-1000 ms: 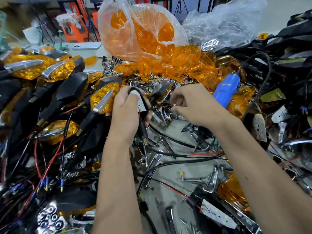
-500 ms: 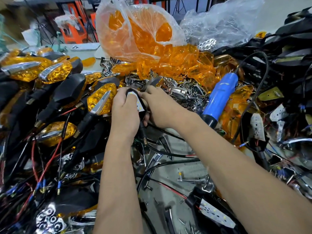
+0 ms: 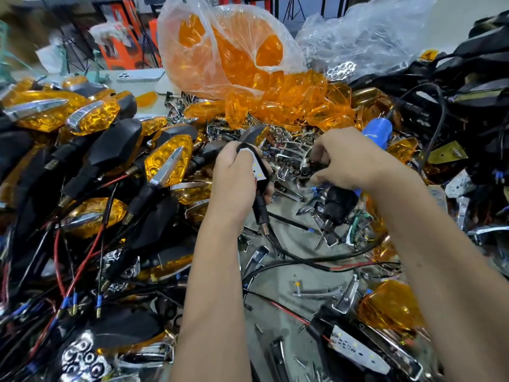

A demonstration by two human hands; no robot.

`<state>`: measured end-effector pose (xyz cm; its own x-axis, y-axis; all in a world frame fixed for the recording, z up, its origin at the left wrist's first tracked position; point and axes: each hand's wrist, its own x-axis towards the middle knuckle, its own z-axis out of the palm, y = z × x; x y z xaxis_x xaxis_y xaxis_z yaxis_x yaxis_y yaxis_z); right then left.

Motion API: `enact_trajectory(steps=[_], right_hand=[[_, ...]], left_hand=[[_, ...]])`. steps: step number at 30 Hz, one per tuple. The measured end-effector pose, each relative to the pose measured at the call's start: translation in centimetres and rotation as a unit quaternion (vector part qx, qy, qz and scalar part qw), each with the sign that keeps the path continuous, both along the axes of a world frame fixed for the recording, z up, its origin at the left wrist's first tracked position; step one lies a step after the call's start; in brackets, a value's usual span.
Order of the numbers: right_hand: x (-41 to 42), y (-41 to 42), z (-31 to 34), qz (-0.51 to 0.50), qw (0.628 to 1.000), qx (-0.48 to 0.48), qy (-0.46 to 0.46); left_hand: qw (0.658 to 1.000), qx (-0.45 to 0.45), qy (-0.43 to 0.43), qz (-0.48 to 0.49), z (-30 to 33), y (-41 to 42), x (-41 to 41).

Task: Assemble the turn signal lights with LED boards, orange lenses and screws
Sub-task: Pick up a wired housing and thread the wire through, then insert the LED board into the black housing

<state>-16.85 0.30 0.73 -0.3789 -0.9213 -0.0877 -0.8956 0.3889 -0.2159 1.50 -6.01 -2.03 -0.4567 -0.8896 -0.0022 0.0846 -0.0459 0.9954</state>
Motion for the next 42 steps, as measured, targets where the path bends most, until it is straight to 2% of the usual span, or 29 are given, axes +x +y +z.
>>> enact_trajectory(steps=[5,7,9,15,18,22,26,30,36,39,42], right_hand=[[-1.1,0.9,-0.7,-0.003,0.991,-0.125,-0.041],[-1.5,1.5,-0.5,-0.018,0.97,-0.197,-0.138],[-2.0,2.4,0.0,-0.007,0.93,-0.252,-0.266],[-2.0,3.6,0.7,0.099,0.877,-0.292,-0.369],[-1.2,3.6,0.6,0.14,0.846,-0.263,-0.442],[0.4,3.1,0.1,0.174,0.857,-0.227,-0.429],[1.3,2.5,-0.1,0.164,0.875,-0.225,-0.397],[1.7,2.4,-0.2,0.182,0.868,-0.239,-0.396],[2.0,2.0,-0.6,0.174,0.879,-0.245,-0.369],[1.9,1.9,-0.7,0.167,0.898,-0.247,-0.325],[1.8,2.0,-0.9,0.164,0.898,-0.245,-0.327]], left_hand=[[0.998,0.058,0.018,-0.026,-0.1,0.6,-1.4],[0.995,0.083,0.029,-0.045,-0.2,0.9,-1.8],[0.991,0.114,0.044,-0.062,-0.2,1.1,-2.1],[0.977,0.187,0.07,-0.075,0.1,1.3,-2.5],[0.976,0.198,0.057,-0.065,0.2,1.3,-2.5],[0.974,0.216,0.023,-0.07,0.1,1.3,-2.5],[0.965,0.245,0.045,-0.083,-0.1,1.3,-2.4],[0.958,0.262,0.069,-0.094,-0.1,1.2,-2.2],[0.947,0.287,0.088,-0.113,-0.3,1.0,-1.8],[0.941,0.297,0.102,-0.124,-0.4,0.9,-1.5],[0.941,0.297,0.107,-0.119,-0.5,1.1,-1.5]])
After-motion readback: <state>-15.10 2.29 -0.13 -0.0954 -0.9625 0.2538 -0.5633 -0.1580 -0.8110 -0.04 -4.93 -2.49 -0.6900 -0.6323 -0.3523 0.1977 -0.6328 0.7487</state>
